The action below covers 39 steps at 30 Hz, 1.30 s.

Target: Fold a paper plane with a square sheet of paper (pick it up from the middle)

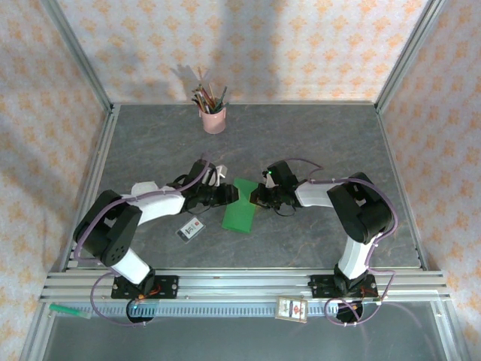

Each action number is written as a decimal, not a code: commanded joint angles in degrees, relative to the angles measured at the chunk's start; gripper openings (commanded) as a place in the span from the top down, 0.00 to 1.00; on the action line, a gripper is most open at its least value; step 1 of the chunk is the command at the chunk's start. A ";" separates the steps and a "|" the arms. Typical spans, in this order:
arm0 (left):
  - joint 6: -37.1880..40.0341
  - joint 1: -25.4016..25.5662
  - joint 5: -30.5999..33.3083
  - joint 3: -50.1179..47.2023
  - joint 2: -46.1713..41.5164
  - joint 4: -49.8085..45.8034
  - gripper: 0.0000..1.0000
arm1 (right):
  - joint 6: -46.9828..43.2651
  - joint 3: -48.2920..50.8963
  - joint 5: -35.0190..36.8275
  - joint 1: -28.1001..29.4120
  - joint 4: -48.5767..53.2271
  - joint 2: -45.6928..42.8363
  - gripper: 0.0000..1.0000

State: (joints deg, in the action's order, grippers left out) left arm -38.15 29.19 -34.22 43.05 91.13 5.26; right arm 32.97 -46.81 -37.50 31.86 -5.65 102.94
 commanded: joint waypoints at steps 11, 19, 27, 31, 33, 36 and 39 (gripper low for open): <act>3.22 -2.76 0.37 -1.49 5.15 -2.11 0.64 | -2.59 3.73 14.32 -0.92 9.91 4.64 0.91; 0.78 -0.95 -1.54 -3.58 -1.99 -0.83 0.64 | -2.73 3.65 14.65 -0.91 10.40 4.20 0.91; 2.08 -0.27 -0.47 -3.58 2.19 -1.55 0.64 | -2.74 3.56 14.56 -0.92 10.22 4.56 0.91; 3.66 -1.63 0.32 -4.27 2.65 -3.85 0.64 | -2.71 3.48 14.53 -0.87 10.13 4.65 0.91; 4.22 -1.87 0.99 -4.79 1.18 -5.25 0.64 | -2.70 3.56 14.63 -0.94 10.18 4.60 0.91; 4.04 -1.81 -0.08 -5.35 -1.59 -5.78 0.64 | -2.68 3.73 14.67 -0.92 10.22 4.60 0.91; 1.61 0.00 -2.67 -6.31 -4.01 -3.03 0.63 | -2.63 3.73 14.72 -0.89 10.18 4.30 0.91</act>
State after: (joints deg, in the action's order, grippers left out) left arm -35.79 27.90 -35.51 37.67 90.00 2.28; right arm 32.77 -46.81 -37.19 31.97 -5.61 102.80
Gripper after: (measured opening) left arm 0.364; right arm 0.091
